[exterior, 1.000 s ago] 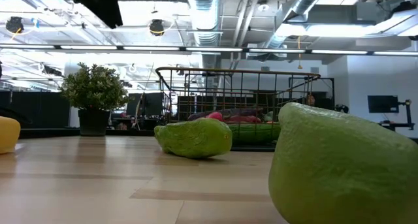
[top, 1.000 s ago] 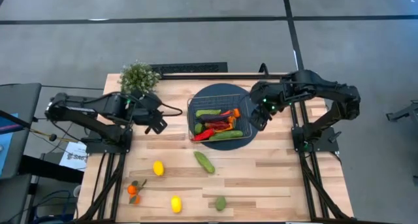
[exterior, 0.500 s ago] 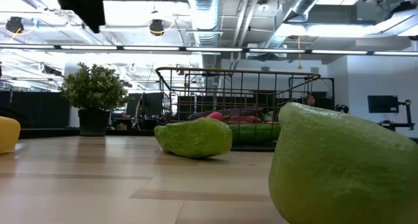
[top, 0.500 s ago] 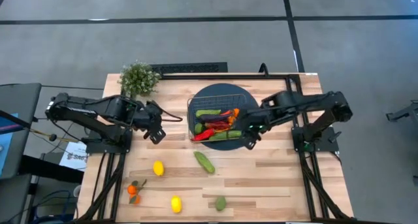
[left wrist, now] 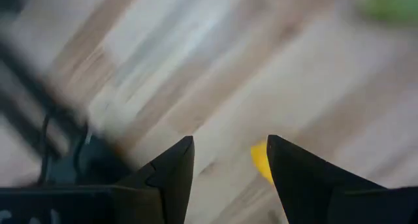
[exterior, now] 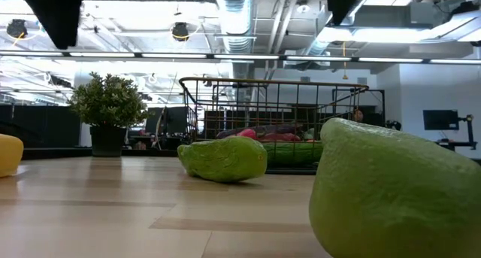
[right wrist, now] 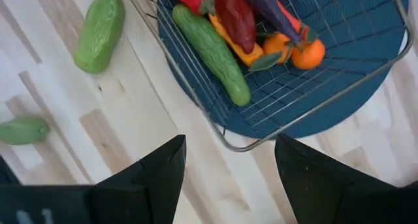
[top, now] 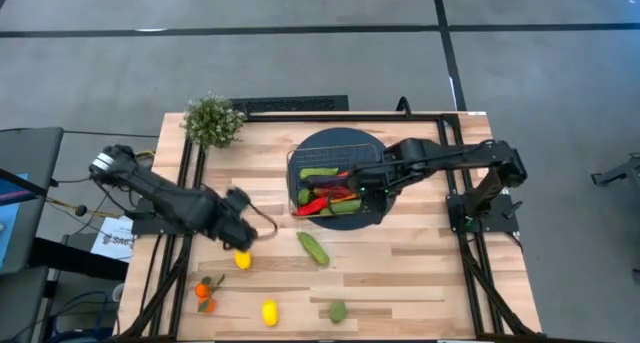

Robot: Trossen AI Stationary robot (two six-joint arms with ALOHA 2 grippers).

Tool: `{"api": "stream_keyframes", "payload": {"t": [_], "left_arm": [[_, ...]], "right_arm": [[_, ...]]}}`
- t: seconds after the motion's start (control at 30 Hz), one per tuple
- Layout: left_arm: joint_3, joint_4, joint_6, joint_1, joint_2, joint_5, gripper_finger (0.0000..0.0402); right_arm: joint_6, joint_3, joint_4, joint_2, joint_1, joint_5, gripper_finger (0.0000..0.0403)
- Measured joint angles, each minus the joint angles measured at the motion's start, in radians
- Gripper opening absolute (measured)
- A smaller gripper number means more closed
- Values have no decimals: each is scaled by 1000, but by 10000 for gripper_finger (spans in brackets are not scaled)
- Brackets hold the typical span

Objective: Build produce basket
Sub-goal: Put the top lemon into the wire basket

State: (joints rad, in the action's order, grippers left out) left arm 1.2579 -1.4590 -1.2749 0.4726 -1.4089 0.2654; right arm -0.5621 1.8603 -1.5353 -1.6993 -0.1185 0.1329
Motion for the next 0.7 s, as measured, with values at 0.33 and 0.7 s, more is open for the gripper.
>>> {"api": "stream_keyframes", "payload": {"t": [0.33, 0.7], "left_arm": [[0, 108, 57, 17, -66, -148, 180], [0, 48, -379, 136, -66, -53, 180]], "right_arm": [[-4, 1, 34, 43, -5, 0, 255], [-156, 1, 62, 44, -8, 90, 255]]}}
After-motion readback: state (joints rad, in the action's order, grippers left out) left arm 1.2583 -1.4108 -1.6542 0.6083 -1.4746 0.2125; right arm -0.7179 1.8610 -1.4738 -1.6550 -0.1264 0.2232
